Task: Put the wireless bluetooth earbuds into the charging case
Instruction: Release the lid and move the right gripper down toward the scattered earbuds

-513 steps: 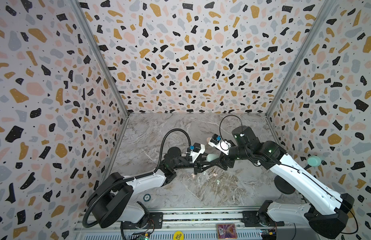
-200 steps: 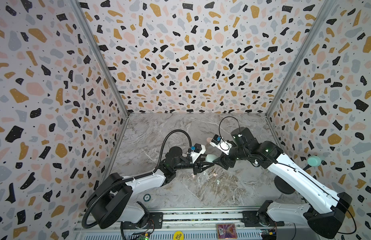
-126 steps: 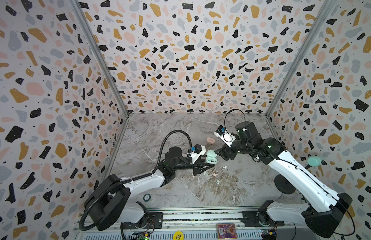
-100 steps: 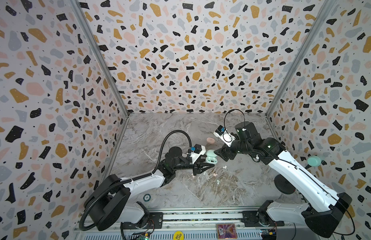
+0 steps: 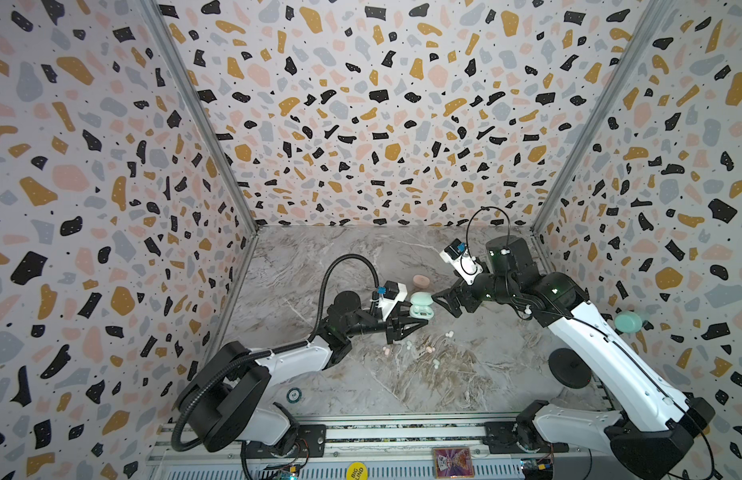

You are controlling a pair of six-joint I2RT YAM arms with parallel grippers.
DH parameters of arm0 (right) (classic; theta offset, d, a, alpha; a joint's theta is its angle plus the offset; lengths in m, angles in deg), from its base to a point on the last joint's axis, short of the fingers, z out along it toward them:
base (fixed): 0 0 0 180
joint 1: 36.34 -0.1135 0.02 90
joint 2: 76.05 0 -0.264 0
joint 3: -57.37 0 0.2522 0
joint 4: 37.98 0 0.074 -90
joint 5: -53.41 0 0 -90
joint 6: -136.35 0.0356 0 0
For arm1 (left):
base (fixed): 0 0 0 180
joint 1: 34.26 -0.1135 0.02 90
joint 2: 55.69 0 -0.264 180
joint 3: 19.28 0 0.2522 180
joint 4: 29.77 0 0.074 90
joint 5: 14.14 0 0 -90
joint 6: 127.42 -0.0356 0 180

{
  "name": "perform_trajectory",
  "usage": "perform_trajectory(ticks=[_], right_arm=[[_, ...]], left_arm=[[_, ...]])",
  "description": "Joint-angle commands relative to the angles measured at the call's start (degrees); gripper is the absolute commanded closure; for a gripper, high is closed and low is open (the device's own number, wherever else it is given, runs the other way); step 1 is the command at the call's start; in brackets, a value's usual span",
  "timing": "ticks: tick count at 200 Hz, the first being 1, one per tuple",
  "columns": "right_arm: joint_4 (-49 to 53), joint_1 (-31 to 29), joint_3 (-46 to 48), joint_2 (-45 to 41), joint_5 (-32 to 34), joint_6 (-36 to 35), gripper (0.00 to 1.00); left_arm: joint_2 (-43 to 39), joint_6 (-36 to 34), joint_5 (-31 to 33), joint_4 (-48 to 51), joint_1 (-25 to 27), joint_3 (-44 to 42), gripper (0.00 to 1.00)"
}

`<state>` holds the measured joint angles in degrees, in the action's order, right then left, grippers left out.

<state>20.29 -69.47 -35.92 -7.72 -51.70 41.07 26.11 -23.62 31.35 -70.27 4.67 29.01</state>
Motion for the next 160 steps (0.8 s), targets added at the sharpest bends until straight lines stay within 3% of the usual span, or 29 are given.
perform_trajectory(ticks=[1,46,86,137,160], right_arm=[[2.9,1.0,-2.0,-2.3,-2.2,5.0,0.0],[3.0,1.2,4.0,-5.2,-3.1,16.3,0.01],[-1.5,0.6,16.7,-8.5,-3.6,26.1,0.01],[-12.5,-7.8,33.5,-6.5,2.2,37.1,0.06],[-15.7,-10.8,37.5,-2.6,6.2,42.1,0.16]], left_arm=[[0.6,1.3,0.0,-5.5,-1.5,2.4,0.78],[-0.1,1.1,0.6,-5.2,-3.9,1.9,0.78],[-3.8,0.0,2.2,-2.7,-5.4,-0.1,0.78],[-7.6,0.3,4.1,-0.4,-6.1,-2.6,0.78],[-8.9,0.5,4.6,0.0,-6.2,-3.5,0.78]])
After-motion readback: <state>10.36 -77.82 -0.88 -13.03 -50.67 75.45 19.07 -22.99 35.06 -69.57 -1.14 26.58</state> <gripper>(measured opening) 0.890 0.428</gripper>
